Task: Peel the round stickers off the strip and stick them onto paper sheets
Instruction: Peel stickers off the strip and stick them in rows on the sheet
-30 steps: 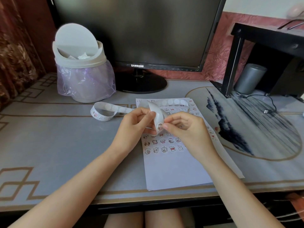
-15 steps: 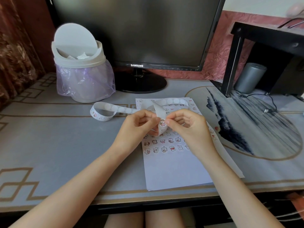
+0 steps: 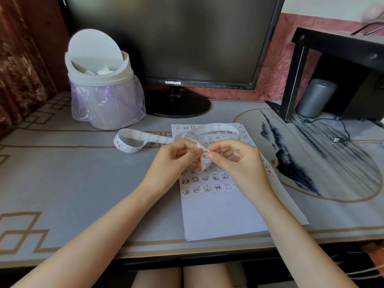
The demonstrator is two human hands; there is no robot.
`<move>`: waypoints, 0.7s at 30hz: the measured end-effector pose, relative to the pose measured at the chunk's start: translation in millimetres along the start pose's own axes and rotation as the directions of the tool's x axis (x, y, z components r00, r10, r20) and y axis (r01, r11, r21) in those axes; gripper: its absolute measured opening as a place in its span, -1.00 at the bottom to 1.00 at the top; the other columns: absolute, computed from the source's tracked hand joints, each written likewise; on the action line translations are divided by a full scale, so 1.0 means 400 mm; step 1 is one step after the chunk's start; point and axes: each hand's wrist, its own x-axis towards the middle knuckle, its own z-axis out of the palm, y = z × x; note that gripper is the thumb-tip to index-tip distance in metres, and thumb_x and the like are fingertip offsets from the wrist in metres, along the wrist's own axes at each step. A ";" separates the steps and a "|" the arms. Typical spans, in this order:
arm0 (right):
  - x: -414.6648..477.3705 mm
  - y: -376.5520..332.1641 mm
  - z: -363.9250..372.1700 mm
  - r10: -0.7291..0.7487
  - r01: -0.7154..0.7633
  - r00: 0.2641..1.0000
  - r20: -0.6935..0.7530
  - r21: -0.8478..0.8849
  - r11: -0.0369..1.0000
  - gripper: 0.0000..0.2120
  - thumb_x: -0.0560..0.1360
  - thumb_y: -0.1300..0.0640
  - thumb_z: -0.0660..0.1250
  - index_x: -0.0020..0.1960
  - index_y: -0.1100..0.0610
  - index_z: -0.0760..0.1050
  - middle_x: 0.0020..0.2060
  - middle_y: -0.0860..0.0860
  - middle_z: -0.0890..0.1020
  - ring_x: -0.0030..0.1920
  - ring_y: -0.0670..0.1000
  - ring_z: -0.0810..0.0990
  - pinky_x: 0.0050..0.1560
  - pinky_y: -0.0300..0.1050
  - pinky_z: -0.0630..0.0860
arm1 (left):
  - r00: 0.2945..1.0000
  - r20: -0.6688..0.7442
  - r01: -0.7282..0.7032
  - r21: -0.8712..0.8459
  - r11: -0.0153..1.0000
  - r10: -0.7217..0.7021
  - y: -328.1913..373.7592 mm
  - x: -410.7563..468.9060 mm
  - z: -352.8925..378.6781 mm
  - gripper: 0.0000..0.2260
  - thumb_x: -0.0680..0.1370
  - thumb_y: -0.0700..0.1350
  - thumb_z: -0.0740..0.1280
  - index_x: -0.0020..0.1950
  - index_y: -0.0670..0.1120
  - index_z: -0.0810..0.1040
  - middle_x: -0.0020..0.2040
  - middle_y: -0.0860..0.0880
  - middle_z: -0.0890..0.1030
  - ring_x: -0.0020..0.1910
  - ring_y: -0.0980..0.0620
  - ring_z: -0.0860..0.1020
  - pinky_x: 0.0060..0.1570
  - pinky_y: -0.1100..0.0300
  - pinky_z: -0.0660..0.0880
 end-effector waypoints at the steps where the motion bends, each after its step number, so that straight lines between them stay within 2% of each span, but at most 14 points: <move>1: 0.000 0.001 0.000 -0.002 0.002 1.000 0.002 -0.001 1.000 -0.89 0.39 0.23 0.48 -0.15 0.05 0.63 -0.25 -0.04 0.68 -0.18 0.02 0.61 -0.07 0.01 0.52 | 1.000 -0.001 0.002 0.002 1.000 -0.002 -0.001 0.000 0.000 -0.89 0.57 -0.22 0.30 -0.12 -0.22 0.57 -0.31 -0.10 0.60 -0.27 -0.03 0.60 -0.10 0.16 0.59; 11: -0.002 0.008 0.001 -0.009 0.011 0.999 0.051 -0.051 0.999 -0.90 0.41 0.23 0.45 -0.18 0.05 0.59 -0.25 -0.08 0.65 -0.23 0.03 0.52 -0.23 -0.22 0.41 | 0.999 -0.029 0.037 0.028 0.999 -0.036 -0.004 0.001 0.001 -0.87 0.55 -0.19 0.33 -0.13 -0.24 0.57 -0.29 -0.11 0.63 -0.30 0.02 0.61 -0.16 0.22 0.58; 16: -0.009 0.004 -0.004 -0.020 0.027 0.997 0.080 -0.090 0.996 -0.90 0.41 0.22 0.45 -0.20 0.04 0.59 -0.24 -0.19 0.59 -0.30 -0.16 0.46 -0.31 -0.37 0.30 | 0.996 -0.041 0.083 0.020 0.996 -0.082 -0.004 0.003 0.002 -0.88 0.55 -0.20 0.34 -0.15 -0.22 0.57 -0.32 -0.05 0.63 -0.32 0.05 0.61 -0.14 0.19 0.60; 19: -0.020 -0.006 -0.013 -0.006 0.011 0.997 0.080 -0.070 0.997 -0.90 0.43 0.22 0.44 -0.19 0.05 0.58 -0.28 -0.24 0.57 -0.40 -0.22 0.45 -0.37 -0.41 0.30 | 0.993 -0.054 0.110 0.019 0.994 -0.108 -0.005 0.003 0.001 -0.88 0.55 -0.20 0.33 -0.16 -0.20 0.56 -0.36 -0.01 0.63 -0.34 0.07 0.61 -0.14 0.19 0.61; 21: -0.025 -0.012 -0.024 0.022 -0.020 0.998 0.056 -0.037 0.999 -0.90 0.44 0.22 0.43 -0.18 0.05 0.58 -0.31 -0.25 0.59 -0.37 -0.22 0.46 -0.33 -0.40 0.32 | 0.990 -0.061 0.127 0.018 0.992 -0.125 -0.008 0.005 -0.001 -0.88 0.56 -0.20 0.33 -0.15 -0.21 0.56 -0.34 -0.04 0.64 -0.34 0.06 0.61 -0.13 0.15 0.61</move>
